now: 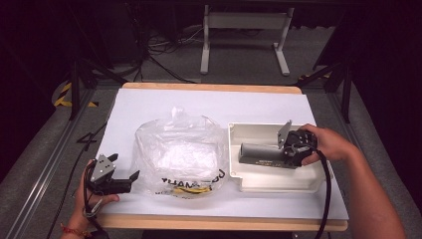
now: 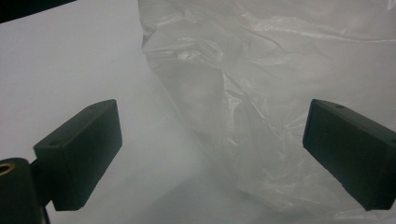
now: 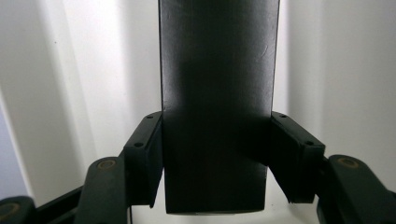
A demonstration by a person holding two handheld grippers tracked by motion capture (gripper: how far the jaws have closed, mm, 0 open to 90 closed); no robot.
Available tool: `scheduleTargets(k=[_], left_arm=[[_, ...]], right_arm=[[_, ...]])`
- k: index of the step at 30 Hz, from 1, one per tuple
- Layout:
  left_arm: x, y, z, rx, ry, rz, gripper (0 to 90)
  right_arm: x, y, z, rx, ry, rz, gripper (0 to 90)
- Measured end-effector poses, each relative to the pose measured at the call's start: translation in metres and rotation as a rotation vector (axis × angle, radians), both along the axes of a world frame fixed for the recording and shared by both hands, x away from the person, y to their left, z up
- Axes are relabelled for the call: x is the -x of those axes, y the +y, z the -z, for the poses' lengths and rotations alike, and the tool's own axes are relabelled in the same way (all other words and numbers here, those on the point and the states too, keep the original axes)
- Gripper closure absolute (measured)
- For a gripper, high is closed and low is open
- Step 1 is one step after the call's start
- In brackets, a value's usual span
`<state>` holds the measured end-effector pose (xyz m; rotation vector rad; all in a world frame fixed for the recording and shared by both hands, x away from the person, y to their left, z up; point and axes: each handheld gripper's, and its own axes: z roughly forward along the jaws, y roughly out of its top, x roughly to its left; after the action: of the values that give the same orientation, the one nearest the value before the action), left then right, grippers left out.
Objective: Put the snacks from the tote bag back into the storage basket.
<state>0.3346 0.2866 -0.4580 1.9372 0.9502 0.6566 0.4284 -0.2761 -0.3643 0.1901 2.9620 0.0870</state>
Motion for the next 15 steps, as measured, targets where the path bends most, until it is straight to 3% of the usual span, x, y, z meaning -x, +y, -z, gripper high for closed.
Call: scheduleTargets(k=[12,15], left_arm=[[-0.0006,-0.0001,0.0000,-0.003,0.003,0.002,5.5],[-0.0006,-0.0002,0.0000,-0.004,0.003,0.002,5.5]], right_arm=[[-0.0013,-0.0006,0.0005,0.030,-0.027,0.012,40.3],[-0.0020,-0.0020,0.0006,0.032,-0.056,0.027,38.8]])
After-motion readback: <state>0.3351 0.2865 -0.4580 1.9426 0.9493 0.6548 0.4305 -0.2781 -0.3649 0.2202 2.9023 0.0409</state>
